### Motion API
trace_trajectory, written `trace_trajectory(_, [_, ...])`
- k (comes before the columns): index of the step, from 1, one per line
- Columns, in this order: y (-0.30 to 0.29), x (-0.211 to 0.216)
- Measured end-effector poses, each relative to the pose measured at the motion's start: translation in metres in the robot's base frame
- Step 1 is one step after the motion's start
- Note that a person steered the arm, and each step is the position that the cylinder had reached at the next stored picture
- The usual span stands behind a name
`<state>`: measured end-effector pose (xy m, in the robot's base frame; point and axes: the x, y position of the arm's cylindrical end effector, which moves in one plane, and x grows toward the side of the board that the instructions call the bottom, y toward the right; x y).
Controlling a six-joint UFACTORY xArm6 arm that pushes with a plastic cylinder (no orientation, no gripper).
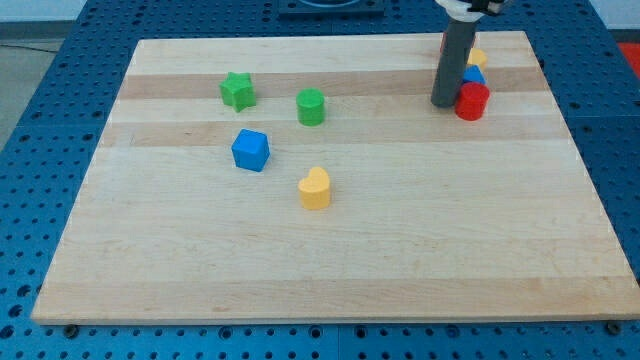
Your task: Slide the yellow heart to the bottom of the red circle
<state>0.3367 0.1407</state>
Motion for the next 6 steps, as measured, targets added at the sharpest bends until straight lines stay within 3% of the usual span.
trace_trajectory(1, [-0.052,0.002])
trace_trajectory(3, [-0.103,0.070])
trace_trajectory(5, [-0.209,0.126])
trace_trajectory(6, [-0.229,0.161])
